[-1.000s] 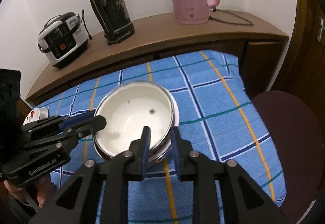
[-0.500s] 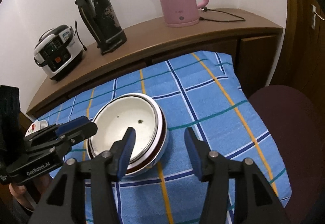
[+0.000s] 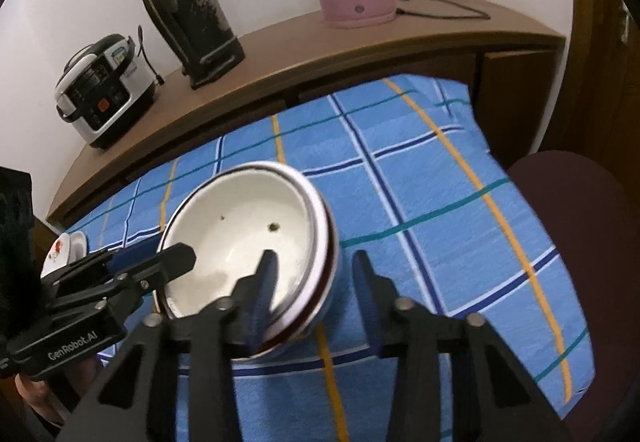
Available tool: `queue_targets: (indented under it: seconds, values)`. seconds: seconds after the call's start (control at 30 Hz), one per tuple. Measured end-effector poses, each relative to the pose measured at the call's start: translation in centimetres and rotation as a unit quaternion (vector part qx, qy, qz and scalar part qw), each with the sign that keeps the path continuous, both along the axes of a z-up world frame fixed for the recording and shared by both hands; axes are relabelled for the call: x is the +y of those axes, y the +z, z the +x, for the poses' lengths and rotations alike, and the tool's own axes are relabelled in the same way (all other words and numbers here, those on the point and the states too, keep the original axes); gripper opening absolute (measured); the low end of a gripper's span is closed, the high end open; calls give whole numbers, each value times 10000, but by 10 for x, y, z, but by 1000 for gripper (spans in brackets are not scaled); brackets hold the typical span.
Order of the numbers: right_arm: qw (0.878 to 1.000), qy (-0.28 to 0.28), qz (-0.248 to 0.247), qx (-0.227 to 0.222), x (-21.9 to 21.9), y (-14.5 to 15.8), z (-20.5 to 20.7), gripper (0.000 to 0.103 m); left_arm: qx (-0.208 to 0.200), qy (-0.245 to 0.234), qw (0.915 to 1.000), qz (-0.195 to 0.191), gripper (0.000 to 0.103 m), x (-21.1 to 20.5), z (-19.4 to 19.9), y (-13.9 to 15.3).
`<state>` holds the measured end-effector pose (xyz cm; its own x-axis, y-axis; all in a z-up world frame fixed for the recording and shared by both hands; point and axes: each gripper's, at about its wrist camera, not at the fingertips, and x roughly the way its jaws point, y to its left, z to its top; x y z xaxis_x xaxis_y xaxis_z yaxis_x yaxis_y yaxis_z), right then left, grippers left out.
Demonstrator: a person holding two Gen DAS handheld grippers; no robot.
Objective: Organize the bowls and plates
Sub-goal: 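Regrip the nested bowl stack rim with both grippers, then lift and carry the bowl stack with both grippers over the red-flower plates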
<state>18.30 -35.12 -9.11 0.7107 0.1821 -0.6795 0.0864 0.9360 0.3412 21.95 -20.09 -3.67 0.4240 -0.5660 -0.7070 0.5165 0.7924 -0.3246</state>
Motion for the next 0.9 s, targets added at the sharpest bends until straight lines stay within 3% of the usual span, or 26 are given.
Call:
queue_targets:
  seconds: [0.37, 0.5, 0.6, 0.73, 0.9]
  values:
    - [10000, -16, 7, 41, 0, 0, 6, 30, -27, 40, 10000, 65, 43, 1, 2, -1]
    - [9999, 7, 4, 106, 1, -3, 9, 30, 123, 21, 9999, -53, 43, 1, 3, -4]
    - [9998, 34, 47, 172, 2, -8, 13, 29, 455, -58, 9988, -197, 50, 0, 5, -11]
    - [9998, -19, 117, 130, 2, -7, 9, 27, 198, 74, 9998, 6, 45, -3, -4, -7]
    - [9999, 12, 79, 108, 2, 0, 4, 26, 309, 114, 9995, -31, 36, 2, -1, -5]
